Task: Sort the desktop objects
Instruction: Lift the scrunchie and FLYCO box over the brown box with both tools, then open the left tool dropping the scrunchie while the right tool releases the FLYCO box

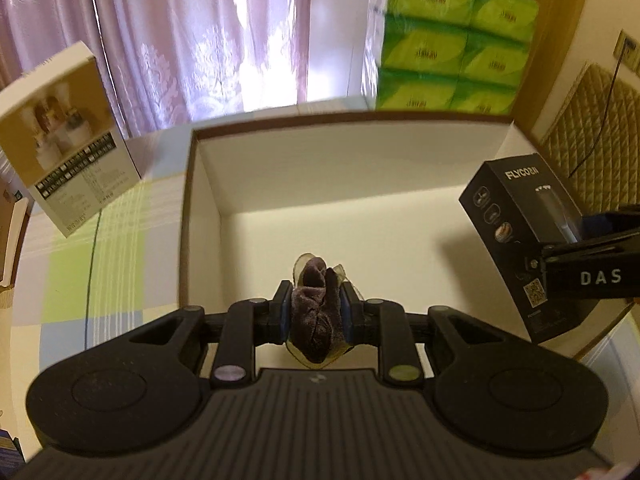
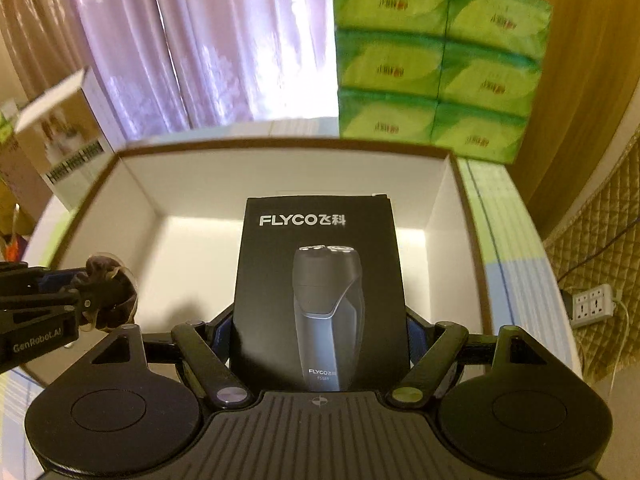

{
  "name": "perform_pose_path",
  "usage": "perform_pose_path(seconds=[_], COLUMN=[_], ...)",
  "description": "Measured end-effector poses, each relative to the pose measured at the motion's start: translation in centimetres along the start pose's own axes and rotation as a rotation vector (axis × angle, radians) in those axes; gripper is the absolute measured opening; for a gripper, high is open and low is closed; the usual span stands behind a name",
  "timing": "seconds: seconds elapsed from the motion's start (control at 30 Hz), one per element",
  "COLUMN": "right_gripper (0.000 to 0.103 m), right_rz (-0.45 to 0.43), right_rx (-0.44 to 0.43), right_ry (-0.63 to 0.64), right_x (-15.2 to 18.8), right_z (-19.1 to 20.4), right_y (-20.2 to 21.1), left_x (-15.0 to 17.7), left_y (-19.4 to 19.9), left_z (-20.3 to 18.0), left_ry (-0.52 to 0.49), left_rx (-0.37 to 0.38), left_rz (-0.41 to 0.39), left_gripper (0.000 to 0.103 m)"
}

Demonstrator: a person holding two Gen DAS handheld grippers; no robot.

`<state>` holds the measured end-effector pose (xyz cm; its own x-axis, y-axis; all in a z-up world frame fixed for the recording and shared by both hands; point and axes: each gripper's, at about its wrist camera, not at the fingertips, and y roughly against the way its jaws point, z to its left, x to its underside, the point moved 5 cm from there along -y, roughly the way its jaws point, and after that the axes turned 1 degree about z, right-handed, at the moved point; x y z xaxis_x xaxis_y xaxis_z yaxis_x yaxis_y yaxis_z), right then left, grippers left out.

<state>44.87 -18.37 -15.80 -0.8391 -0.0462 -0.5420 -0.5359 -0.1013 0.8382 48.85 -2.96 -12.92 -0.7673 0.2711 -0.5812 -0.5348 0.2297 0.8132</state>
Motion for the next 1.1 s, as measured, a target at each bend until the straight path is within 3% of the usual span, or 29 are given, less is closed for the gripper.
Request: perform_pose_path(seconds=[0.37, 0.6, 0.83, 1.1], right_gripper=[0.076, 0.076, 0.076, 0.08], right_rz=[0.067, 0.079, 0.082, 0.043], right_rx=[0.046, 0.055, 0.056, 0.02], right_ry=[0.024, 0.034, 0.039, 0.044], right_x=[1.3, 1.6, 1.6, 1.2], right_z=[-0.8, -1.0, -0.9, -0.8], right_y=[-2.8, -3.4, -3.5, -2.9], left_x=[1.3, 1.5, 1.0, 0.8], left_y=[-3.2, -3.2, -2.7, -2.1], left_z=[-0.7, -0.5, -0.6, -1.2], left_ry=[-0.042, -0.049, -0.049, -0.063], left_rx=[-0.033, -0.037, -0.032, -0.022], left_rz=[0.089, 0.085, 0.067, 0.05], left_gripper=[0.029, 0.043, 0.048, 0.061])
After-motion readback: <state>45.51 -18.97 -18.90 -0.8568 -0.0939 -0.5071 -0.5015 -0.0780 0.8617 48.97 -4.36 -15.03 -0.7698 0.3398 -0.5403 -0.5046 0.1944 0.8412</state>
